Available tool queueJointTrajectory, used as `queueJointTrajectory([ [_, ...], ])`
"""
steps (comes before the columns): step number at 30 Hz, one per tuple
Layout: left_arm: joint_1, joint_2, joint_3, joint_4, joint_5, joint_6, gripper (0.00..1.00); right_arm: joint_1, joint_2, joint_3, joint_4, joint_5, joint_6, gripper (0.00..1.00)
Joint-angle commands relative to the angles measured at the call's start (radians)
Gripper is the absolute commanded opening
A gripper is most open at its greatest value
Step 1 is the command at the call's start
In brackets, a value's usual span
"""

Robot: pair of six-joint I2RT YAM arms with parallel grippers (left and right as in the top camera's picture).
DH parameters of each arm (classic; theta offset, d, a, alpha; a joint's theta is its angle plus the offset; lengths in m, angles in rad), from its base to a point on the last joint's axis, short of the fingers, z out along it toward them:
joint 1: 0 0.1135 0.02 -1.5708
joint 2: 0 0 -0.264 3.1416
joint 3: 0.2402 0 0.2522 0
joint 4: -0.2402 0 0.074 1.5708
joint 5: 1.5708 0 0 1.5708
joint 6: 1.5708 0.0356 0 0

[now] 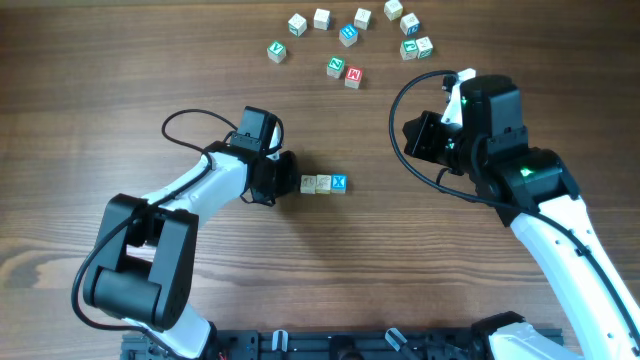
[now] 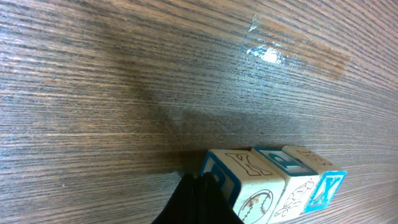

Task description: Form a horizontal line

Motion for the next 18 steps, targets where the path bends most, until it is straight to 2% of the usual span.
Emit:
queueJointTrajectory([
  [1, -0.003, 0.006, -0.01, -0.003, 0.013, -0.01, 0.04, 0.002, -0.013, 0.013, -0.002, 0.021, -0.02, 0.04],
  [18, -0.003, 0.006, -0.01, -0.008, 0.025, -0.01, 0.04, 0.002, -0.013, 0.012, -0.001, 0.021, -0.02, 0.05],
])
